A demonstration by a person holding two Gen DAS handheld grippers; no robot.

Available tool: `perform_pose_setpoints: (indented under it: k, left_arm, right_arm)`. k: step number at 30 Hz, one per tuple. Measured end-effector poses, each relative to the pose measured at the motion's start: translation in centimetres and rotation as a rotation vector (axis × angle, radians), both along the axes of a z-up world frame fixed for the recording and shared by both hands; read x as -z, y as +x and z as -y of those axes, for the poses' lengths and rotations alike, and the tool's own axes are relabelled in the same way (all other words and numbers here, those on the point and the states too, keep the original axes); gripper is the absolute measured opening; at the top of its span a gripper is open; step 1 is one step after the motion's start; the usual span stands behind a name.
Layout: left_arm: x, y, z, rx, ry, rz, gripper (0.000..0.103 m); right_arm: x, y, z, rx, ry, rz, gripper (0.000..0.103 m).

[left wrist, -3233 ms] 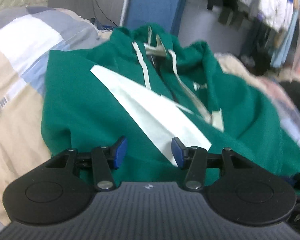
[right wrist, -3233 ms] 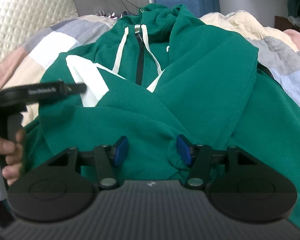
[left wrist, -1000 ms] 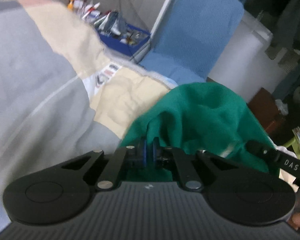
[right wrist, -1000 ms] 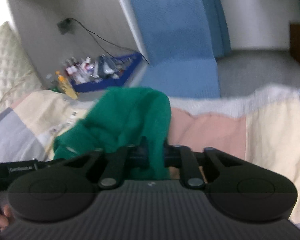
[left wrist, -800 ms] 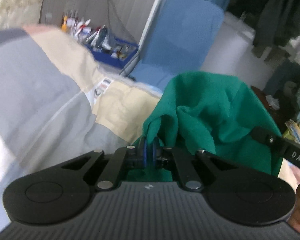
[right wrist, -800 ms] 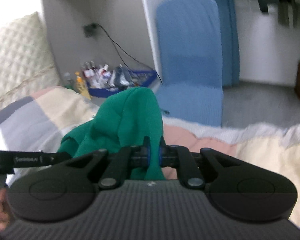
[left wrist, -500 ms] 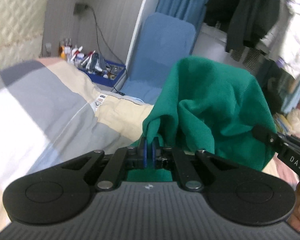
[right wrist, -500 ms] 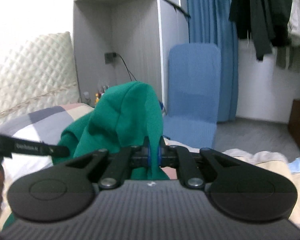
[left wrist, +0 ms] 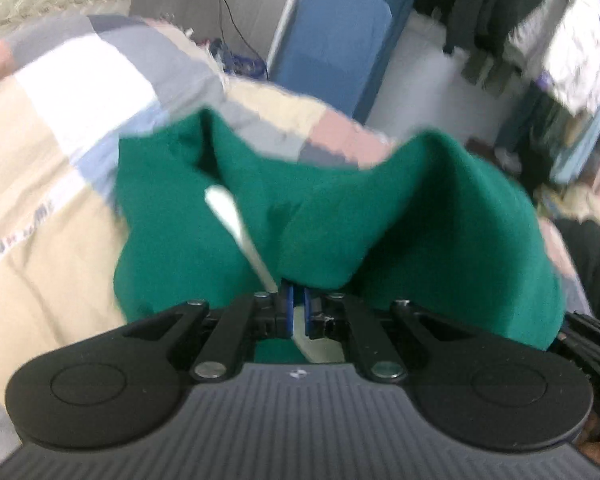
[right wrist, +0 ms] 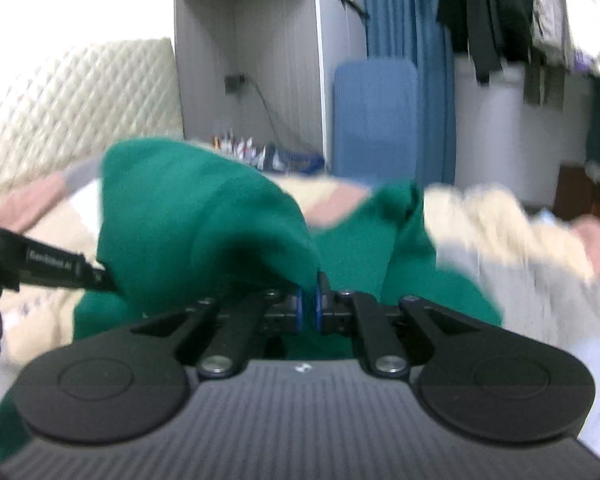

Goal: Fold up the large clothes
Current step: 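Fold the hood down over the hoodie front and open both tools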

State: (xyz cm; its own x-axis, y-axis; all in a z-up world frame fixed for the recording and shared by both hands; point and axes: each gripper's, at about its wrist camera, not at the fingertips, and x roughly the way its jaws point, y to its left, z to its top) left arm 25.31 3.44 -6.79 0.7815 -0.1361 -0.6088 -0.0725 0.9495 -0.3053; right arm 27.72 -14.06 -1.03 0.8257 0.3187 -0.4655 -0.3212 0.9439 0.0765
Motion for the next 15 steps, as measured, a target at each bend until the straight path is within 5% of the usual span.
perform_pose_setpoints:
  k: [6,9,10,12,15]
  left_arm:
    - [1.1,-3.3,0.7,0.018,-0.016,-0.049,0.008]
    - [1.0,-5.3,0.8,0.033,-0.020,-0.048,0.030]
    - [0.9,-6.1,0.6,0.032,-0.037,-0.046,0.045]
    - [0.6,-7.7,0.1,0.030,-0.064,-0.031,0.048]
    - [0.5,-9.5,0.5,0.039,0.001,-0.025,0.048]
  right_arm:
    - [3.4,-1.1,0.1,0.026,-0.036,-0.142,0.008]
    - [3.0,-1.2,0.6,0.047,-0.002,-0.163,0.010]
    - [2.8,-1.6,0.5,0.050,0.004,-0.160,0.010]
    - [2.4,-2.1,1.1,0.050,0.023,-0.158,0.011]
    - [2.0,-3.8,1.3,0.039,0.055,-0.172,0.012]
